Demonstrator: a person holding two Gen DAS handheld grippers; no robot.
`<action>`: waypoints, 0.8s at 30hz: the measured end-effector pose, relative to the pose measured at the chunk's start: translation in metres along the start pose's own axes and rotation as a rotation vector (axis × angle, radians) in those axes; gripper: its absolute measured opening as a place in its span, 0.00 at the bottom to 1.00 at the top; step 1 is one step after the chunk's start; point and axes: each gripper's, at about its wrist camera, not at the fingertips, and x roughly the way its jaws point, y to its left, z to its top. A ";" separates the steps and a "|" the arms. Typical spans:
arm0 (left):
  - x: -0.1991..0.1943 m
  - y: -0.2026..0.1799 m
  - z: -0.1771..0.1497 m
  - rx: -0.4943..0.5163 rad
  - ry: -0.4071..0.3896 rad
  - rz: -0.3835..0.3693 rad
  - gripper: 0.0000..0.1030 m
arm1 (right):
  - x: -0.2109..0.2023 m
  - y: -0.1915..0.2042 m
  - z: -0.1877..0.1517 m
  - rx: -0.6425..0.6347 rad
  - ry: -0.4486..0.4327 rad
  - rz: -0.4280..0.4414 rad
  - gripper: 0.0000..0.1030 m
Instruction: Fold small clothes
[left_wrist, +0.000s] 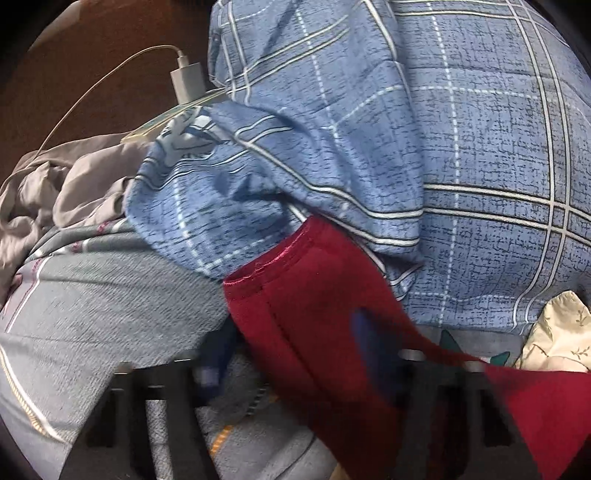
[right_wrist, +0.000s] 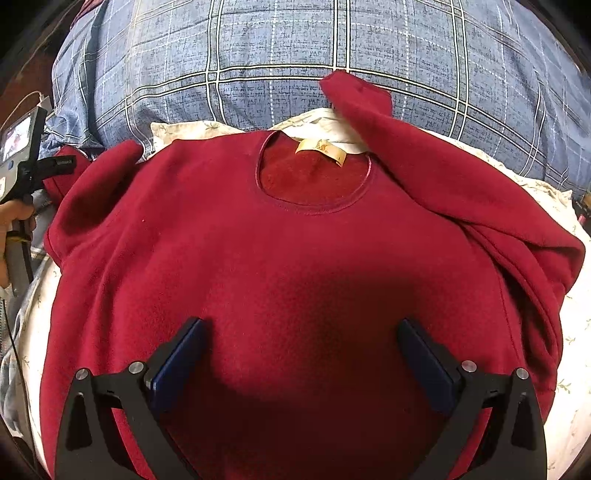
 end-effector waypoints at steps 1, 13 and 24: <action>0.005 0.000 0.001 -0.001 0.019 -0.023 0.18 | 0.000 0.000 0.000 -0.001 -0.001 -0.001 1.00; -0.091 0.016 0.009 -0.019 -0.041 -0.359 0.08 | -0.025 -0.024 0.006 0.085 -0.068 0.113 0.83; -0.266 -0.039 -0.004 0.121 -0.179 -0.694 0.07 | -0.083 -0.102 0.005 0.213 -0.168 0.089 0.85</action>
